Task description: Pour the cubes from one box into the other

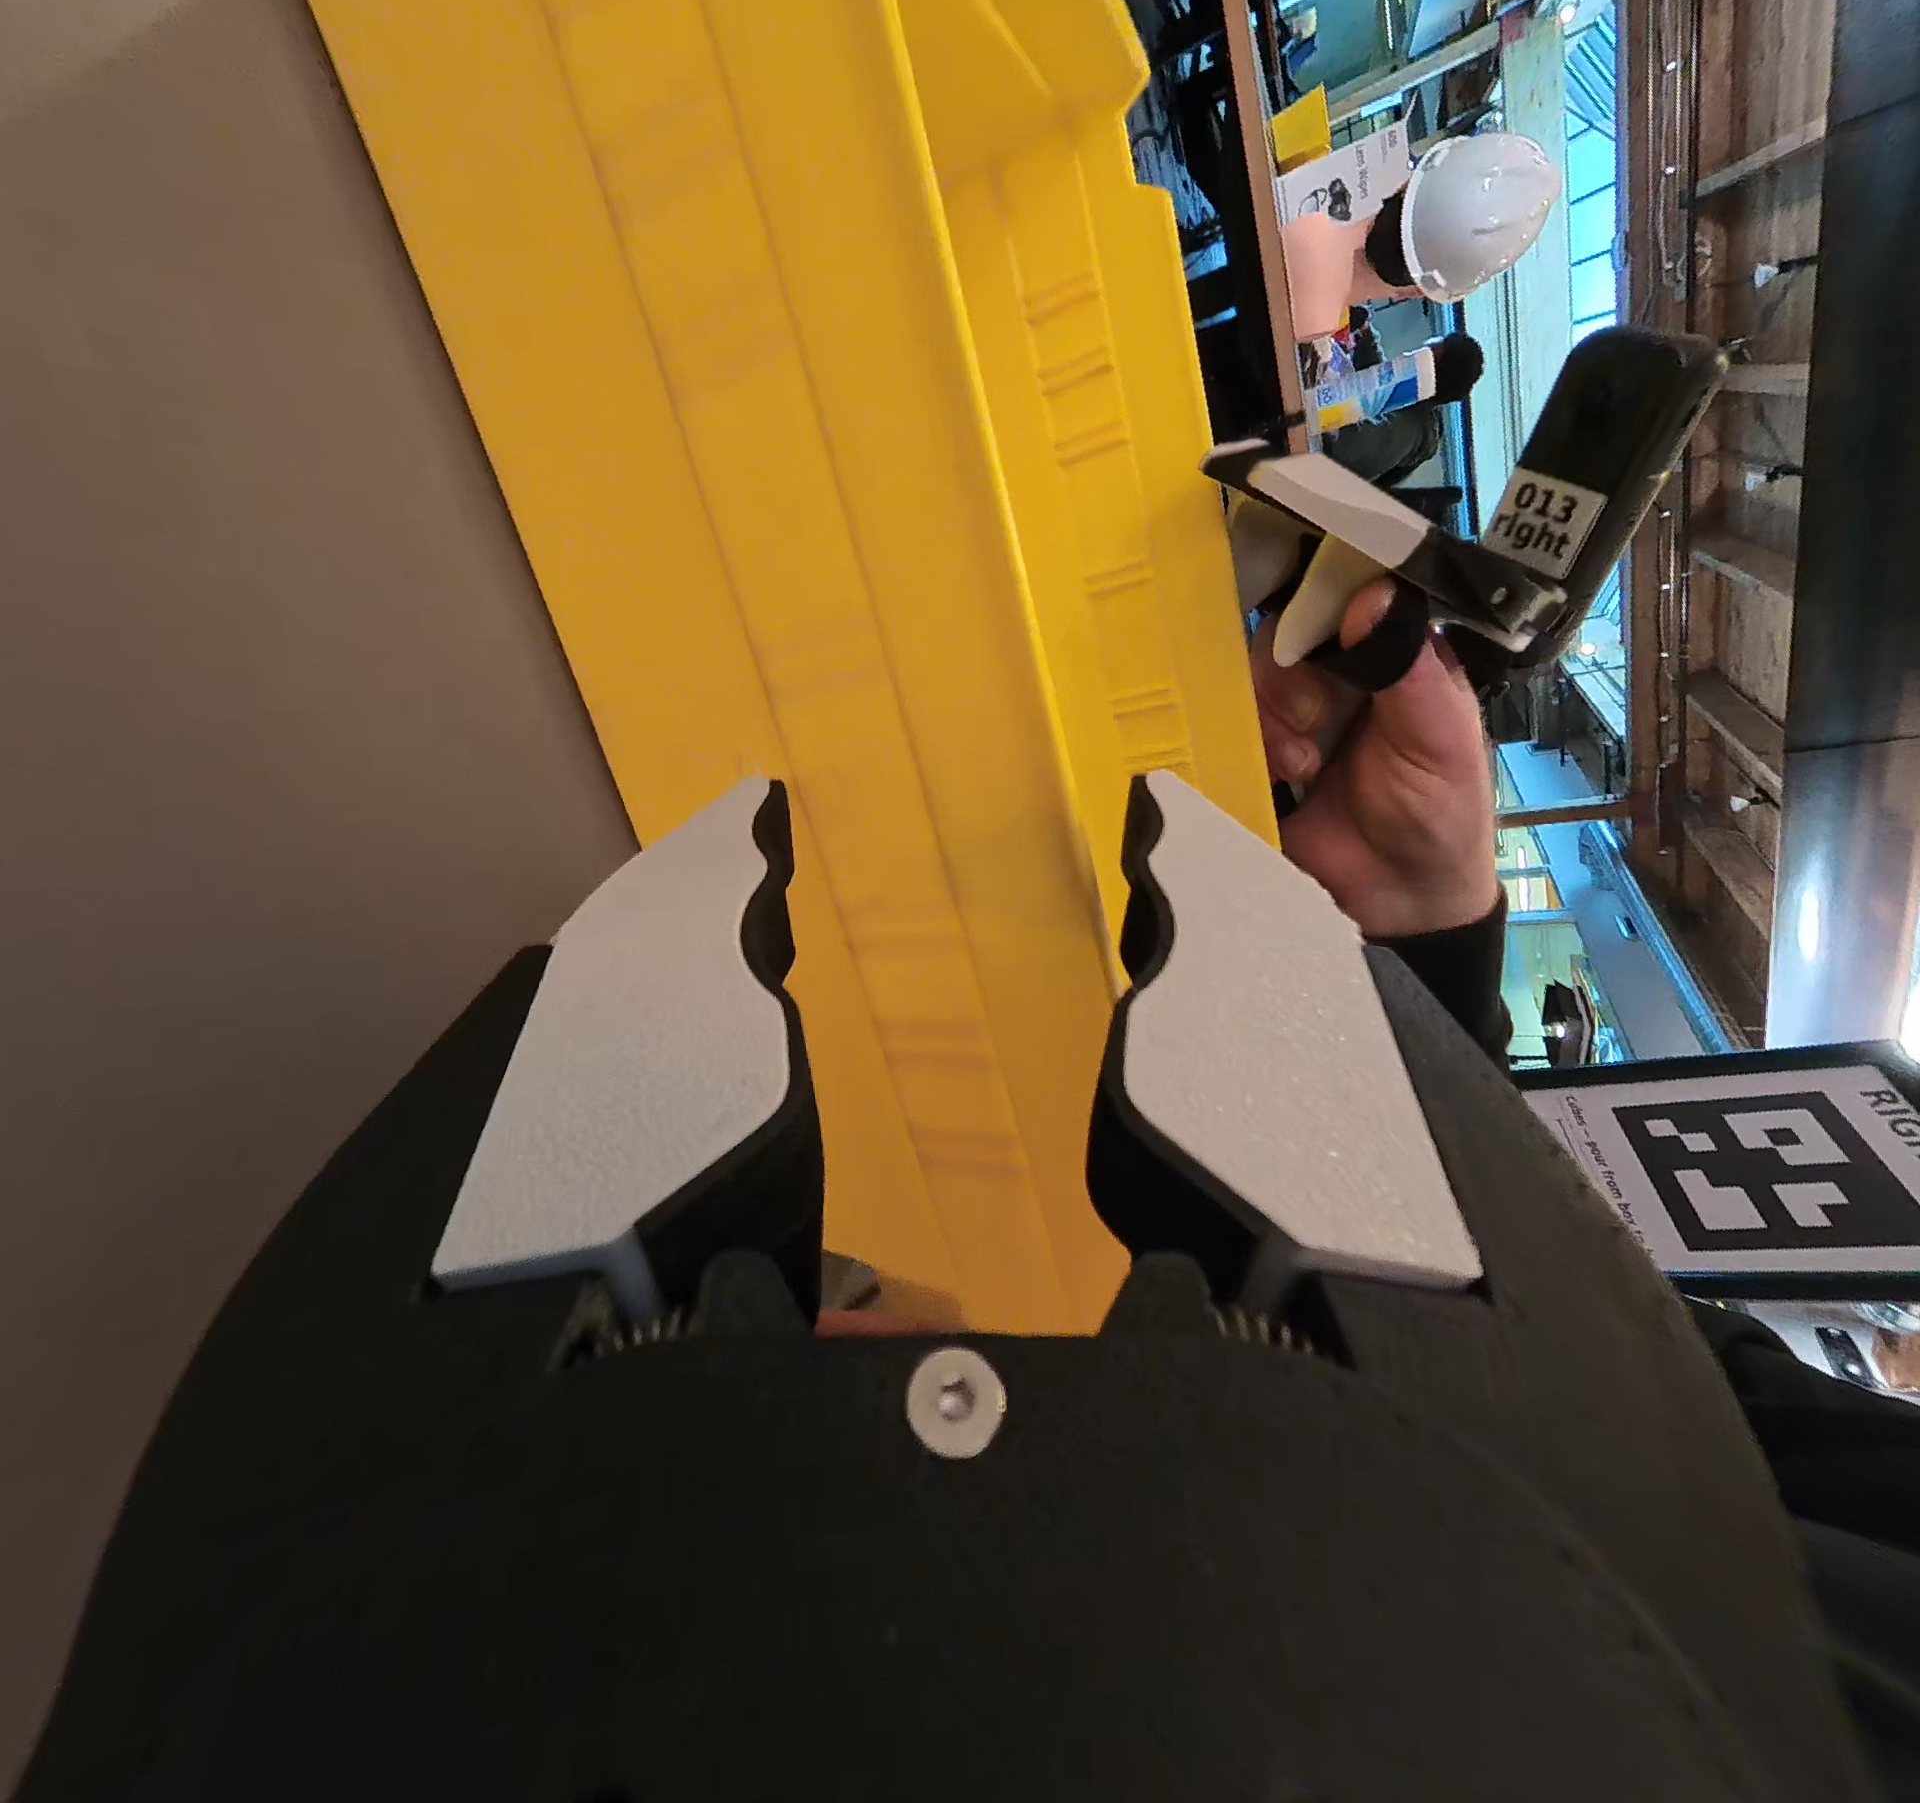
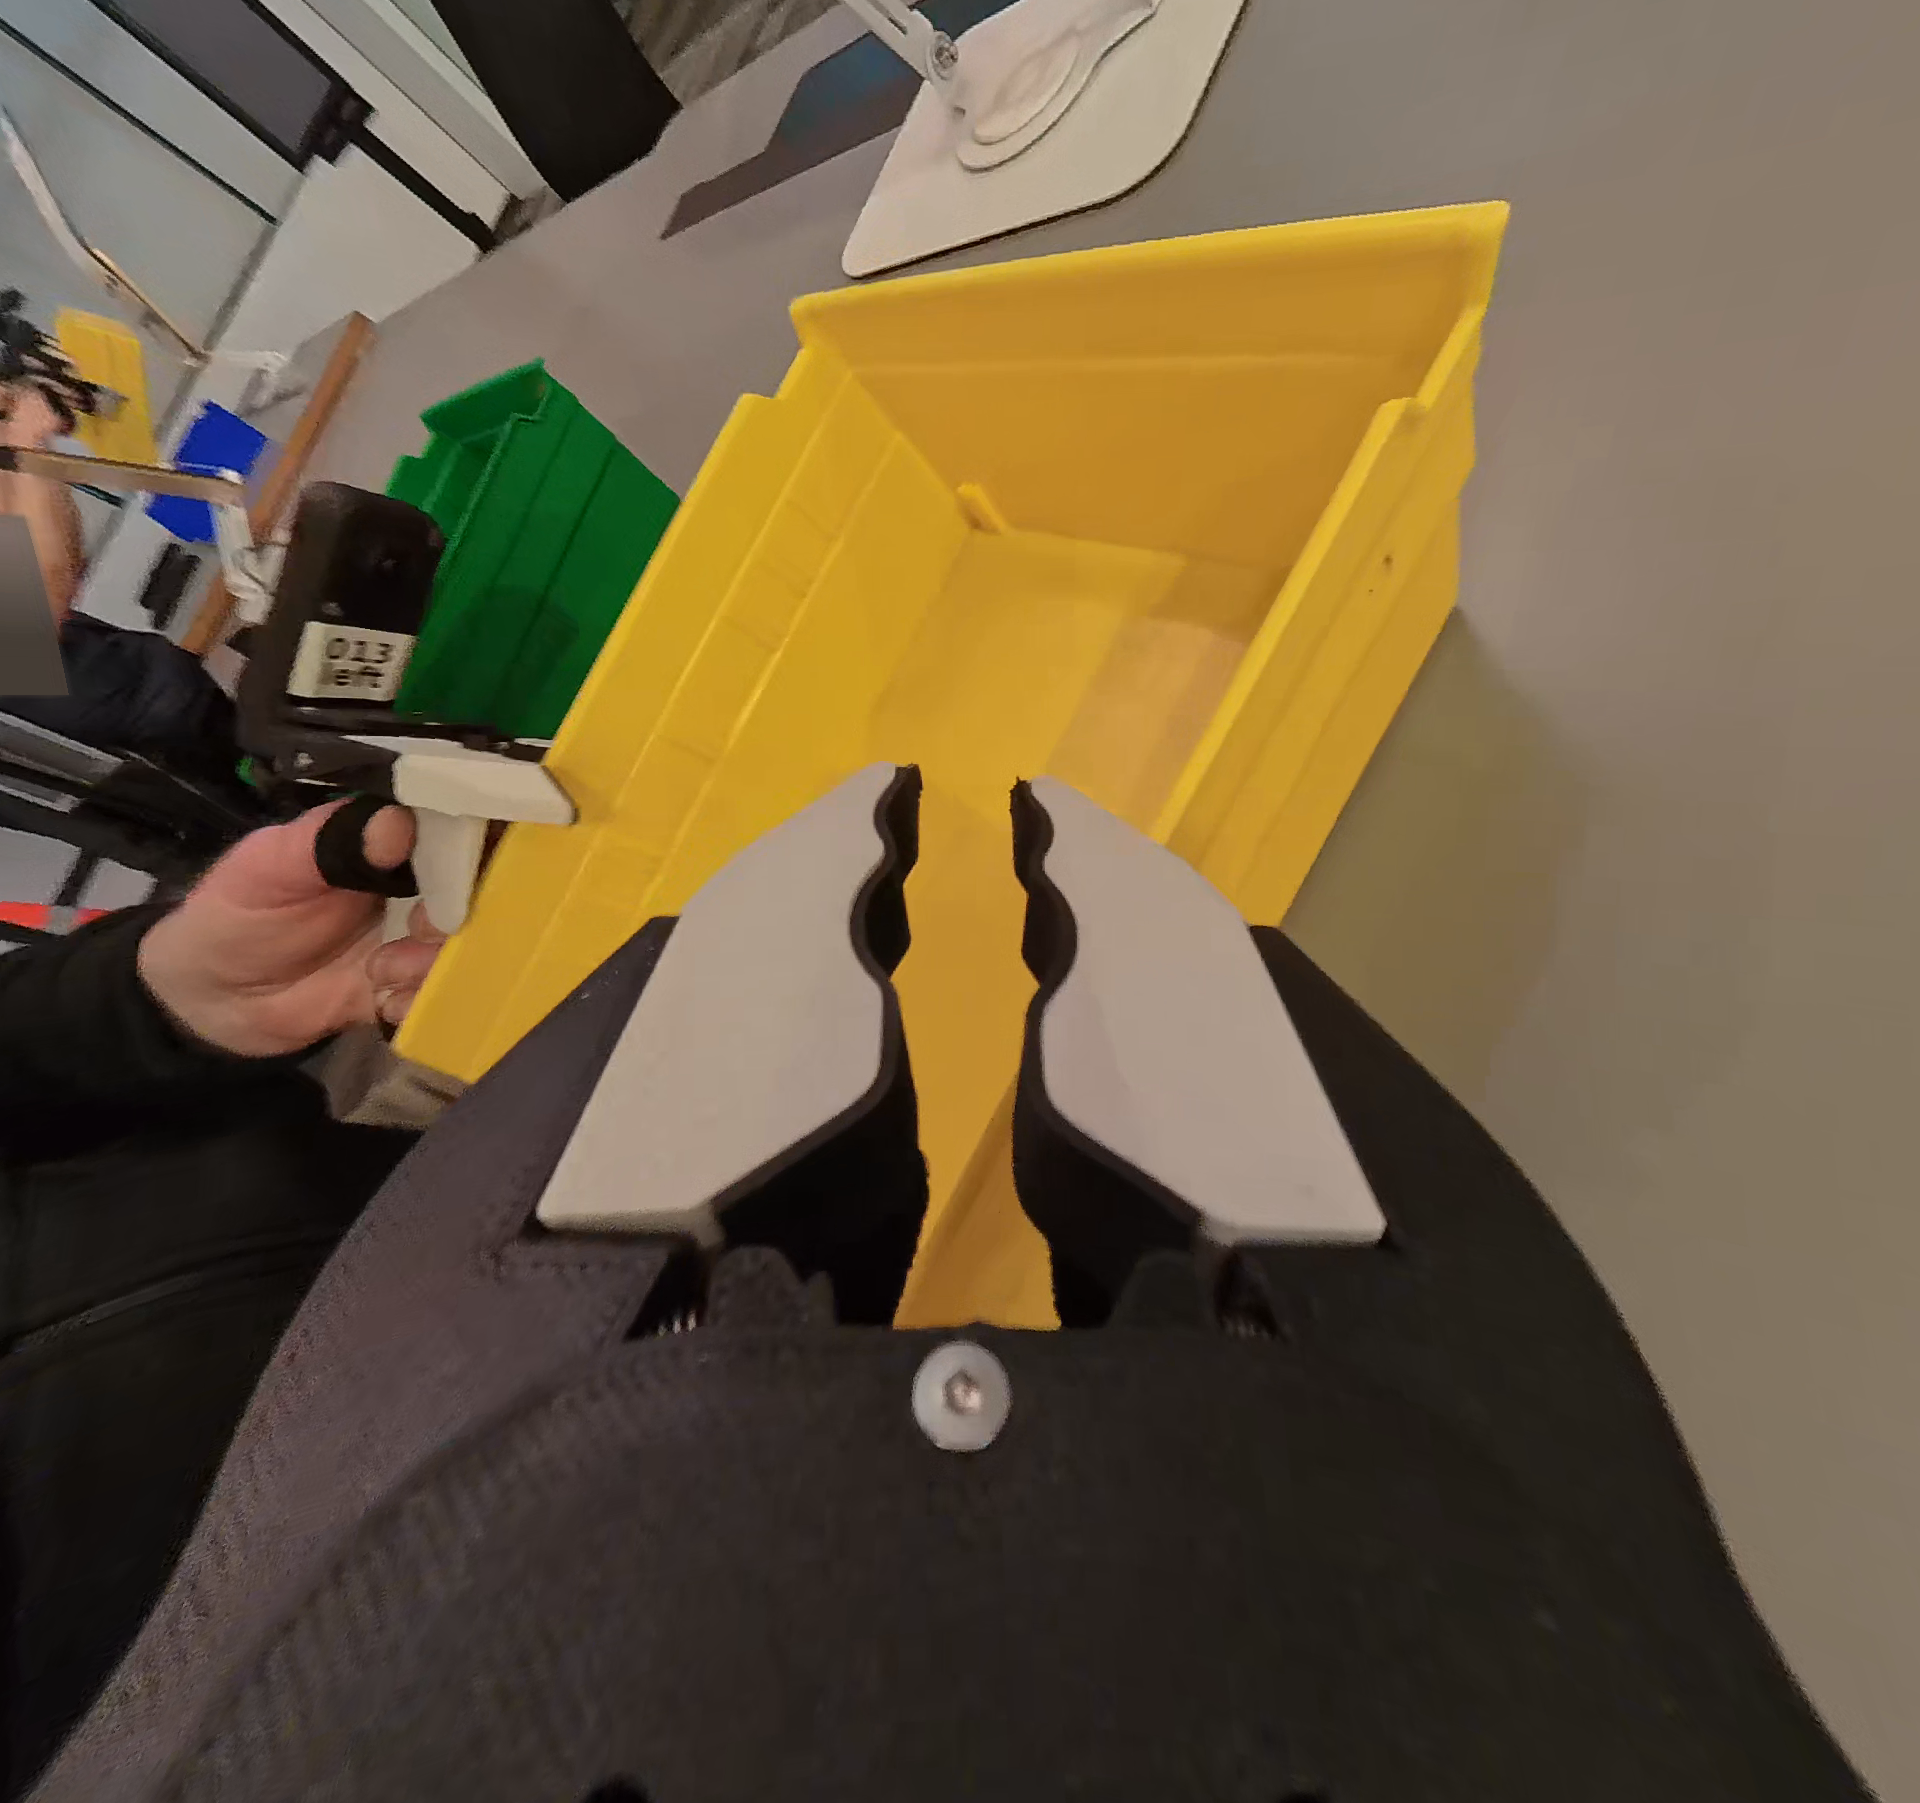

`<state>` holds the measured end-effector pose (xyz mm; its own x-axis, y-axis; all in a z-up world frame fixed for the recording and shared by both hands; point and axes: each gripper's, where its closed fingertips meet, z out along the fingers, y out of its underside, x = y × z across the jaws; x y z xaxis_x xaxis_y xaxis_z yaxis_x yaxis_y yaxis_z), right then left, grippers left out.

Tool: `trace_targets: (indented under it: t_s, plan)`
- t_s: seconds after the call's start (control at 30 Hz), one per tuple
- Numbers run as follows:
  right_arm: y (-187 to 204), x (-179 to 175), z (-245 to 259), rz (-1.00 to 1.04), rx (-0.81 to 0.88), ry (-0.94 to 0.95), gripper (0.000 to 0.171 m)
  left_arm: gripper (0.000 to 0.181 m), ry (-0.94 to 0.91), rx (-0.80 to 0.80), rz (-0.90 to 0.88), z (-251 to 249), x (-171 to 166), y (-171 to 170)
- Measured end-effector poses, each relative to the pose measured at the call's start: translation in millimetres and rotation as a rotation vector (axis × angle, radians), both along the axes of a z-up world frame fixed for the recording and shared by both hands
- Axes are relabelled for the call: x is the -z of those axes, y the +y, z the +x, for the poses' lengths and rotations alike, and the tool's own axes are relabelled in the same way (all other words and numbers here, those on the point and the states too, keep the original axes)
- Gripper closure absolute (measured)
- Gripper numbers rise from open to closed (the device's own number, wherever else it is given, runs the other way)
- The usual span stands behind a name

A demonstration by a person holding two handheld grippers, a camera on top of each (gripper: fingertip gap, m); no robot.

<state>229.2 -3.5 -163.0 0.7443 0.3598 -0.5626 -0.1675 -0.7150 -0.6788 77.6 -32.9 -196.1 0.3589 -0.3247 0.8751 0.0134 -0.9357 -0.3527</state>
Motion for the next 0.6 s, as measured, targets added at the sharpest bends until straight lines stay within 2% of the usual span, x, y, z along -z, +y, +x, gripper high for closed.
trace_targets:
  t_s: [0.17, 0.3, 0.47, 0.6]
  plan:
    - [8, 2, 3, -0.003, -0.015, -0.052, 0.158, 0.117, -0.019, 0.009, 0.019, 4, -2, -1]
    - [8, -5, 7, 0.014, 0.003, -0.053, 0.143, 0.106, 0.011, 0.038, 0.092, 2, -9, -6]
    - [6, -32, 10, 0.112, 0.024, -0.22, 0.132, 0.103, 0.033, 0.026, 0.242, -18, -38, -3]
    - [0, -61, -28, 0.197, -0.074, -0.289, 0.132, 0.106, 0.068, -0.013, 0.375, -64, -71, 13]
